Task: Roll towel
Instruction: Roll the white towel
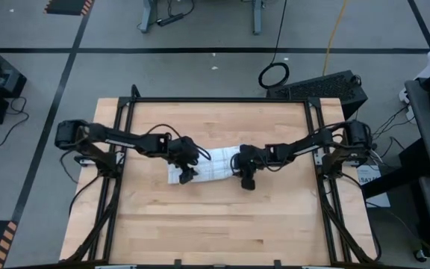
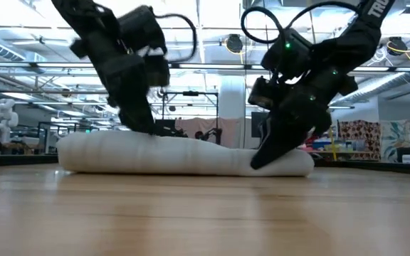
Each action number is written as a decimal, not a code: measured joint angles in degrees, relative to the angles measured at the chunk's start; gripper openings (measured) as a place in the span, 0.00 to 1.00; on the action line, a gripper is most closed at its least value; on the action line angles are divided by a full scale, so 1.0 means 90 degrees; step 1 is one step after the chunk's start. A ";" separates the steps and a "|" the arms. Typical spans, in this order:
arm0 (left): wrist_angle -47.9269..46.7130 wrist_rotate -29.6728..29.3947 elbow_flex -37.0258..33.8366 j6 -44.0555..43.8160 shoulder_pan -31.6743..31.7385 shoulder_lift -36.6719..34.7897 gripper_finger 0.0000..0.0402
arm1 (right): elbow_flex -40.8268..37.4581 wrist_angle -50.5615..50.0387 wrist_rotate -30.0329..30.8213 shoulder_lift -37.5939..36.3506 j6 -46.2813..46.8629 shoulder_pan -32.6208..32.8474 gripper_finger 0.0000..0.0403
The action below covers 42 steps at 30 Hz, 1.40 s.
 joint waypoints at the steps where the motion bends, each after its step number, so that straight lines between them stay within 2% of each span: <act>1: -0.0144 -0.0092 -0.0001 0.0023 -0.0015 -0.0186 0.70 | -0.0007 -0.0026 -0.0228 -0.0053 0.0114 -0.0083 0.15; 5: -0.0134 -0.0702 0.0000 0.0123 -0.0292 -0.0883 0.78 | 0.0032 -0.0190 -0.1085 -0.0181 0.0668 -0.0491 0.06; 10: 0.0601 -0.1576 0.0000 0.0205 -0.1255 -0.1020 0.80 | 0.0223 -0.0669 -0.1893 -0.0158 0.1825 -0.1011 0.09; 13: 0.0969 -0.2515 0.0012 0.0351 -0.1961 -0.0674 0.79 | 0.0228 -0.0743 -0.2348 -0.0157 0.2453 -0.1287 0.12; 18: 0.0885 -0.4795 0.0000 0.0631 -0.2660 0.0121 0.78 | 0.0228 -0.0855 -0.2619 -0.0155 0.2809 -0.1398 0.13; 21: 0.0984 -0.5414 0.0000 0.1212 -0.2772 0.0536 0.78 | 0.0231 -0.1027 -0.2701 -0.0159 0.2971 -0.1302 0.12; 24: 0.1025 -0.5164 0.0000 0.1690 -0.2708 0.0797 0.78 | 0.0233 -0.1246 -0.2762 -0.0164 0.3111 -0.1189 0.12; 28: 0.0949 -0.4667 0.0000 0.1839 -0.2462 0.0996 0.77 | 0.0233 -0.1367 -0.3005 -0.0167 0.3126 -0.1050 0.12; 31: 0.0923 -0.4276 0.0002 0.1850 -0.2238 0.1061 0.70 | 0.0233 -0.1342 -0.3094 -0.0164 0.3094 -0.0996 0.12; 34: 0.0949 -0.3934 0.0003 0.1838 -0.2051 0.1052 0.55 | 0.0233 -0.1333 -0.3143 -0.0162 0.2858 -0.0953 0.12; 37: 0.0947 -0.3610 0.0005 0.1790 -0.1902 0.1051 0.36 | 0.0229 -0.1342 -0.3141 -0.0228 0.2419 -0.0947 0.14; 41: 0.0882 -0.3298 0.0012 0.1611 -0.1700 0.1049 0.09 | 0.0219 -0.1399 -0.3088 -0.0516 0.1847 -0.0945 0.23; 42: 0.0849 -0.3219 0.0012 0.1565 -0.1637 0.1048 0.05 | 0.0219 -0.1399 -0.3088 -0.0641 0.1707 -0.0945 0.26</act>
